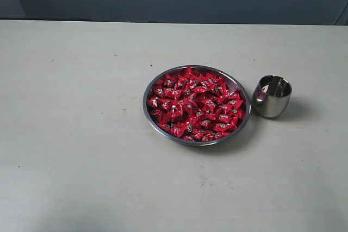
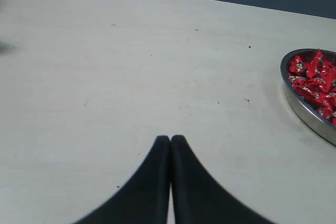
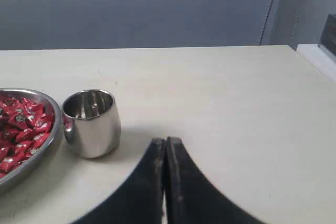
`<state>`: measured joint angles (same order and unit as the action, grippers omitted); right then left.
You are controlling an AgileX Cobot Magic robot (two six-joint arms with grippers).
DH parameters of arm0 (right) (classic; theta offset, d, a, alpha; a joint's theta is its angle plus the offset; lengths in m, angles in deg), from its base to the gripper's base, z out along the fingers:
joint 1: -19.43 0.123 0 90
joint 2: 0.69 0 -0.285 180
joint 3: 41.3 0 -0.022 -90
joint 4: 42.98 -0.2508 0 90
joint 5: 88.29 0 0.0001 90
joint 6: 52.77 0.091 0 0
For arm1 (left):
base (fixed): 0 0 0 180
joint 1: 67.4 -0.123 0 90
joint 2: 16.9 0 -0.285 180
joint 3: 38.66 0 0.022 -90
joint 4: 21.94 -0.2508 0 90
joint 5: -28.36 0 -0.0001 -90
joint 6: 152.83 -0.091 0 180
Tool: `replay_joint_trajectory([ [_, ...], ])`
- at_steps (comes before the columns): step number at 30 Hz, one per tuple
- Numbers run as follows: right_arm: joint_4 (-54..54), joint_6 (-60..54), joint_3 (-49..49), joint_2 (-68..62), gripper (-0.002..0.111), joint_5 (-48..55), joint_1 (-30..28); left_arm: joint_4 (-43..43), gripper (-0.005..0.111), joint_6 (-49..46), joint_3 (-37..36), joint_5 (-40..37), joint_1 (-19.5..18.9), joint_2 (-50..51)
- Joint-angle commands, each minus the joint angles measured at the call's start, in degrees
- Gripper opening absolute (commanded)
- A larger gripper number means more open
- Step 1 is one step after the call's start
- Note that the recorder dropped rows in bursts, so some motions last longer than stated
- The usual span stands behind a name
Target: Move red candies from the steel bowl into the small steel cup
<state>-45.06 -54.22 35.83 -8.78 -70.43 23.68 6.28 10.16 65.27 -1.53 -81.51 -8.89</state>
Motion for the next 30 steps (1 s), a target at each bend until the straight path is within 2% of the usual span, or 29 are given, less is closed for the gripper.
replay_joint_trajectory([
  [1, 0.01, -0.03, 0.09, 0.3, -0.001, -0.45, -0.27, 0.05, 0.0, 0.09, -0.1, 0.08, -0.09, -0.22],
  [17, 0.01, -0.03, 0.02, 0.3, -0.001, 0.41, -0.27, 0.05, 0.0, 0.09, -0.1, 0.08, -0.09, -0.22],
  [30, 0.01, -0.03, -12.37, -8.04, -0.001, 2.57, -0.27, 0.05, 0.0, 0.09, -0.1, 0.43, -0.09, -0.22],
])
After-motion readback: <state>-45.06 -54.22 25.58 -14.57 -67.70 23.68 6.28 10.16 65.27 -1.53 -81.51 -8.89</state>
